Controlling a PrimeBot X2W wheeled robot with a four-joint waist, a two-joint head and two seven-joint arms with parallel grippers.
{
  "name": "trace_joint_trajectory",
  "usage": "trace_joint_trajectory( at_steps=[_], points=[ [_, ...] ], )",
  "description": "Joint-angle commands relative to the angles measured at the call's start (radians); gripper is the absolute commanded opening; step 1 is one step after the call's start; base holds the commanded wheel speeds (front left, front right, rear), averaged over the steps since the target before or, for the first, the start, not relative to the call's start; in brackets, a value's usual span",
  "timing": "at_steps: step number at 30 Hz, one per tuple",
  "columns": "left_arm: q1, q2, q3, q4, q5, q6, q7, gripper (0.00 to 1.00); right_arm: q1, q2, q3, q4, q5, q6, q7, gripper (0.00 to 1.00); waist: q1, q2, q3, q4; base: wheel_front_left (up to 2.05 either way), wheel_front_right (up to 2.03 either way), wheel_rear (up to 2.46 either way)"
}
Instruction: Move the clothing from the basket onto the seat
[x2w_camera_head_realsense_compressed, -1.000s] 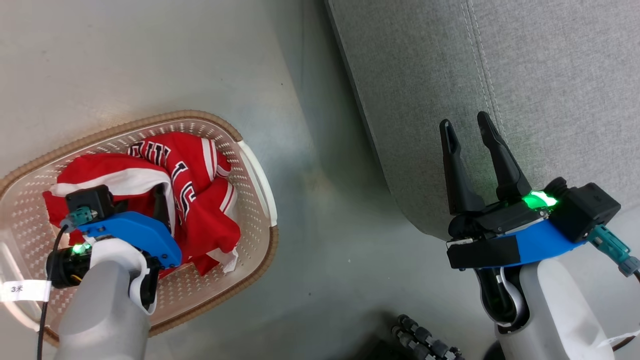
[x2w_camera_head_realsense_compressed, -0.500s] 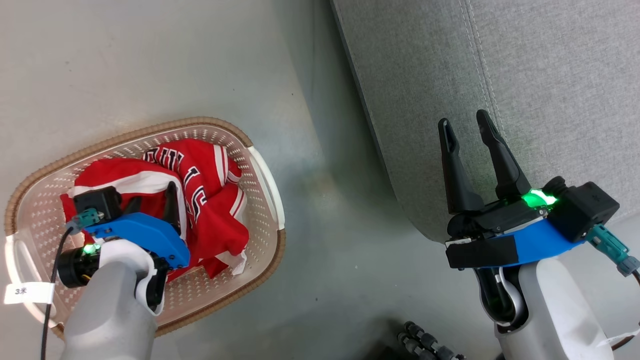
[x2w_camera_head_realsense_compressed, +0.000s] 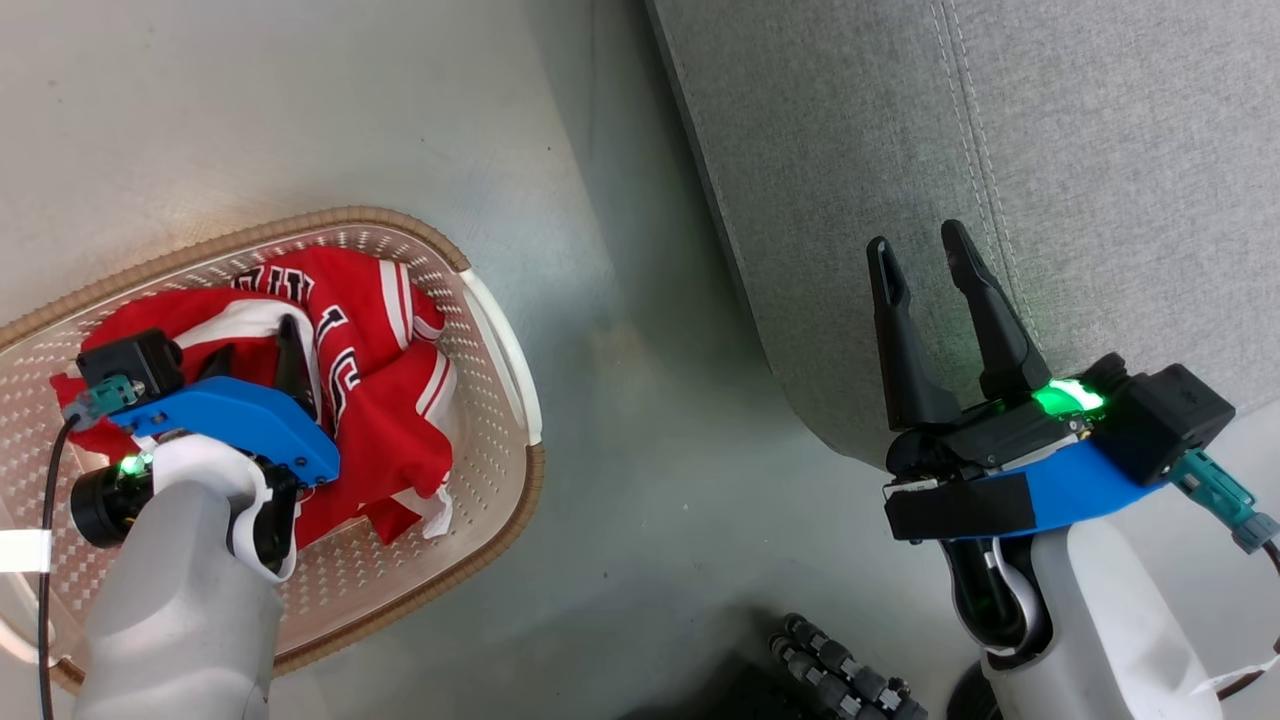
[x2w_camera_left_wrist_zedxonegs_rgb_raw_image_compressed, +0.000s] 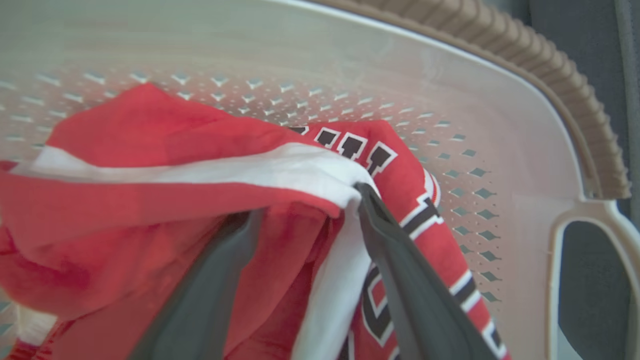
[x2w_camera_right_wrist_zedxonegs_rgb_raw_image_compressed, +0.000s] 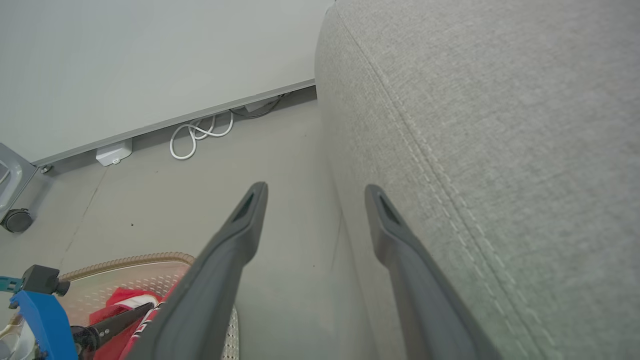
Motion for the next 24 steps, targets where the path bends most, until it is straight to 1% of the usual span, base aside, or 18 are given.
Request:
trace_joint_trajectory(
  at_steps=[1, 3, 4, 5, 6, 7, 14, 24],
  points=[
    [-0.022, 0.008, -0.002, 0.003, -0.003, 0.006, 0.002, 1.00, -0.002, -0.001, 0.004, -0.005, 0.008, 0.001, -0.006, 1.00, 0.0000, 0.0000, 0.004, -0.002, 0.00, 0.00, 0.00],
    [-0.025, 0.010, -0.005, 0.004, -0.002, 0.013, 0.004, 1.00, -0.005, -0.001, 0.007, -0.003, 0.011, 0.001, -0.006, 1.00, 0.0000, 0.0000, 0.007, -0.003, 0.00, 0.00, 0.00],
    [-0.025, 0.011, -0.006, 0.006, -0.002, 0.014, 0.005, 0.88, -0.006, -0.001, 0.008, -0.003, 0.013, 0.001, -0.006, 1.00, 0.0000, 0.0000, 0.008, -0.003, 0.00, 0.00, 0.00],
    [-0.026, 0.012, -0.007, 0.007, -0.001, 0.015, 0.007, 0.55, -0.007, -0.001, 0.008, -0.001, 0.013, 0.001, -0.006, 1.00, 0.0000, 0.0000, 0.008, -0.002, 0.00, 0.00, 0.00],
    [-0.028, 0.013, -0.009, 0.008, 0.000, 0.018, 0.007, 0.18, -0.009, -0.001, 0.009, 0.000, 0.014, 0.001, -0.006, 1.00, 0.0000, 0.0000, 0.008, -0.002, 0.00, 0.00, 0.00],
    [-0.030, 0.015, -0.011, 0.008, 0.001, 0.020, 0.005, 0.00, -0.010, -0.001, 0.009, 0.002, 0.015, 0.001, -0.006, 1.00, 0.0000, 0.0000, 0.008, -0.002, 0.00, 0.00, 0.00],
    [-0.027, 0.009, -0.022, 0.015, -0.002, 0.013, 0.007, 0.00, -0.017, -0.001, 0.007, 0.011, 0.009, 0.001, -0.006, 1.00, 0.0000, 0.0000, -0.003, 0.005, 0.00, 0.00, 0.00],
    [-0.003, -0.018, -0.049, 0.040, -0.007, -0.003, -0.004, 0.00, -0.013, -0.001, 0.000, 0.022, -0.012, 0.001, -0.006, 1.00, 0.0000, 0.0000, -0.050, 0.035, 0.00, 0.00, 0.00]
  ],
)
